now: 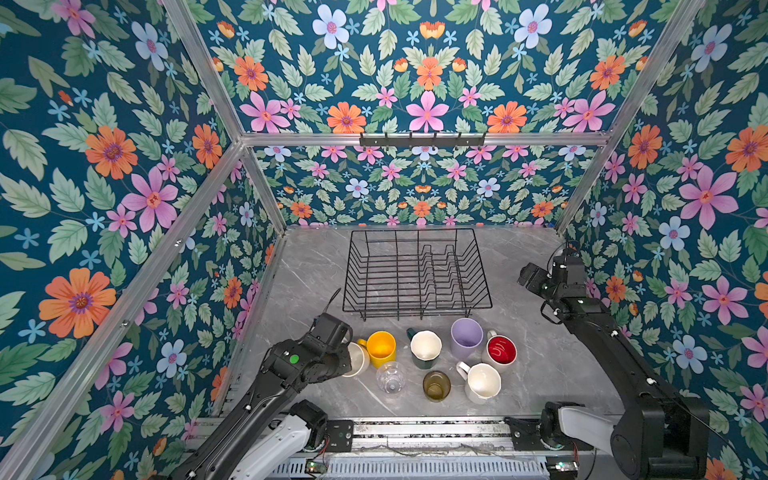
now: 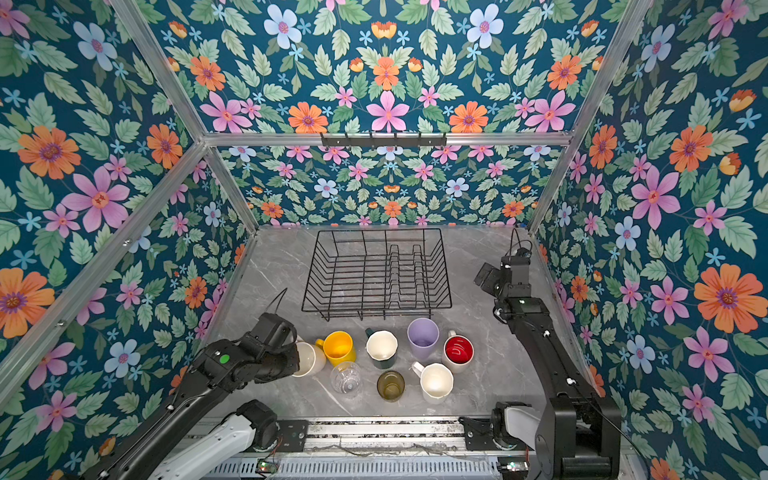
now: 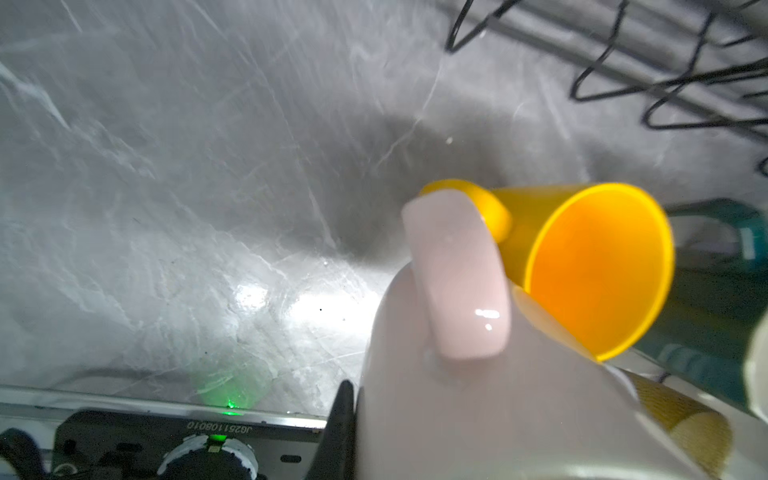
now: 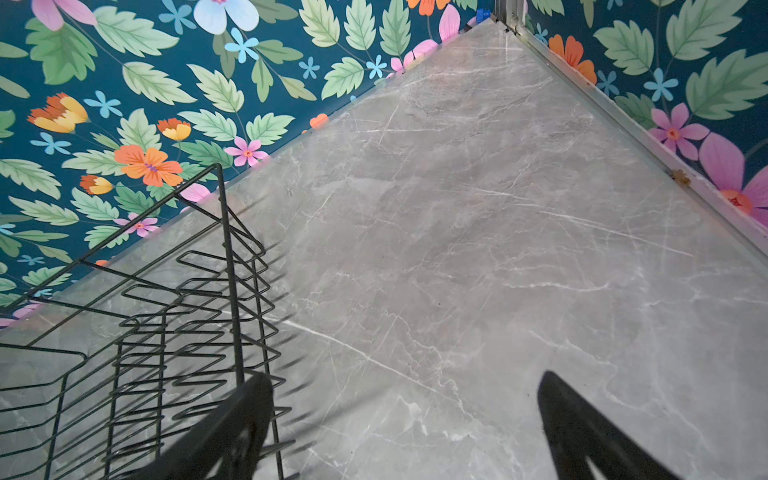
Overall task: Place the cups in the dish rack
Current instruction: 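Reach the left gripper down and grasp the pale pink mug, then lift the pink mug toward the rack while the right gripper reaches toward it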
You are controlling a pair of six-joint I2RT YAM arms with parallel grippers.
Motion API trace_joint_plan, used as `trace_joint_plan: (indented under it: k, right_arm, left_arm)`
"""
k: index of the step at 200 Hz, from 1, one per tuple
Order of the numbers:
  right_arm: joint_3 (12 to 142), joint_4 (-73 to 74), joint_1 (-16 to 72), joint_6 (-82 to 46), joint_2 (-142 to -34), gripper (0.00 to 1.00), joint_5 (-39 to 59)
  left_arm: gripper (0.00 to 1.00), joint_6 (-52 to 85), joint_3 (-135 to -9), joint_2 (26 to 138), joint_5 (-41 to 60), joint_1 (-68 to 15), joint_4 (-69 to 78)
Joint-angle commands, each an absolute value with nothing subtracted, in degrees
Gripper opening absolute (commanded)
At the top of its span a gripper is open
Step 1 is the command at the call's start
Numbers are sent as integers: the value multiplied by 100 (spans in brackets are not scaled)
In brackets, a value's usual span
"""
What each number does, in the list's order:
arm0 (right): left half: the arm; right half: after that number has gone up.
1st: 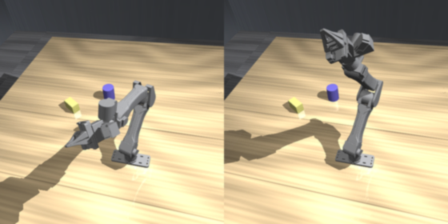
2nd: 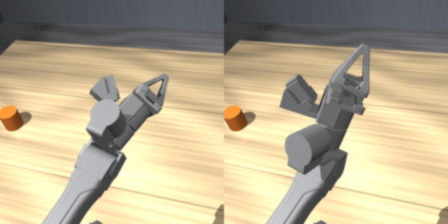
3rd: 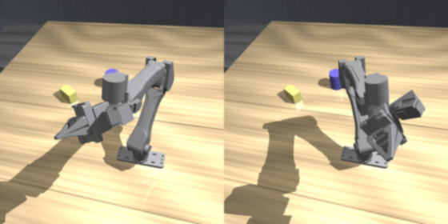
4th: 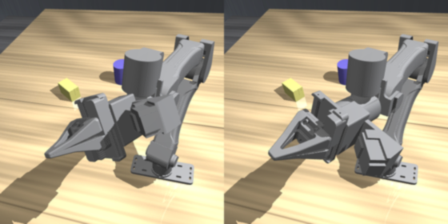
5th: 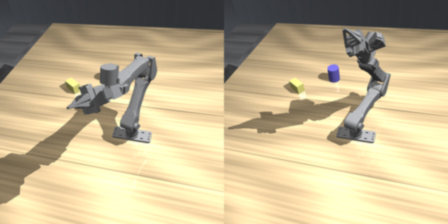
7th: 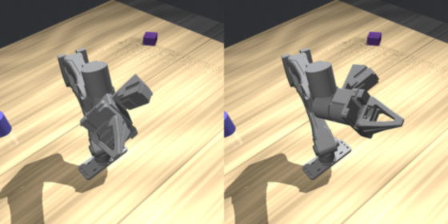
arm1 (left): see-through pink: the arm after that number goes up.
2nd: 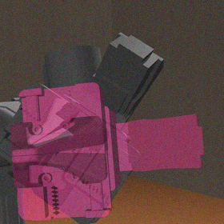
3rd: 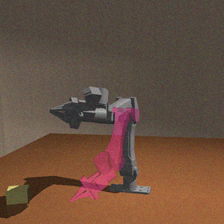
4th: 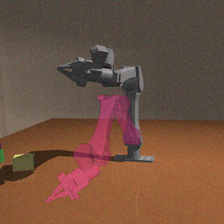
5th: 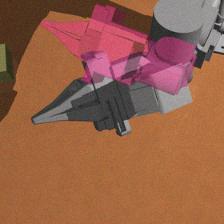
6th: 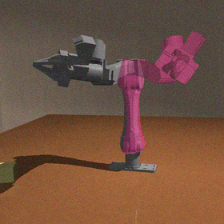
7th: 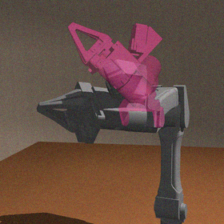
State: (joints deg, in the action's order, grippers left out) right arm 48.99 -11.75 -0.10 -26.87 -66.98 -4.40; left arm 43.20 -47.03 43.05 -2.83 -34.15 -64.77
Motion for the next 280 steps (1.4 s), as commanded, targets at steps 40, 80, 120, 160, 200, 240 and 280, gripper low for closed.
trace_joint_plan:
  k: [40, 80, 120, 160, 200, 240, 280]
  right_arm:
    - [4856, -1048, 0, -2689, -6369, 99, -132]
    - [4928, -899, 0, -2690, -6207, 98, 575]
    - [5047, -430, 0, -2720, -6157, 96, 2240]
    - [5252, 314, 15, -2874, -6348, 95, 4259]
    - [5380, 944, 406, -2729, -6538, 95, 5278]
    - [5506, 1490, 742, -2811, -6864, 95, 6041]
    - [5848, 1810, 926, -2980, -7329, 95, 6642]
  left_arm:
    - [0, 3134, -6328, 4192, -1282, -3410, -6742]
    - [0, 1637, -6135, 4103, -1213, -3409, -4604]
    - [0, 247, -4619, 3737, -674, -3401, -1222]
    - [0, -125, -3866, 4232, 30, -3380, 1030]
    - [0, 369, -4322, 5448, 2063, -2806, 1527]
    - [0, 1680, -4164, 6100, 4377, -1718, 3139]
    - [0, 2361, -4288, 6689, 5748, -1569, 4068]
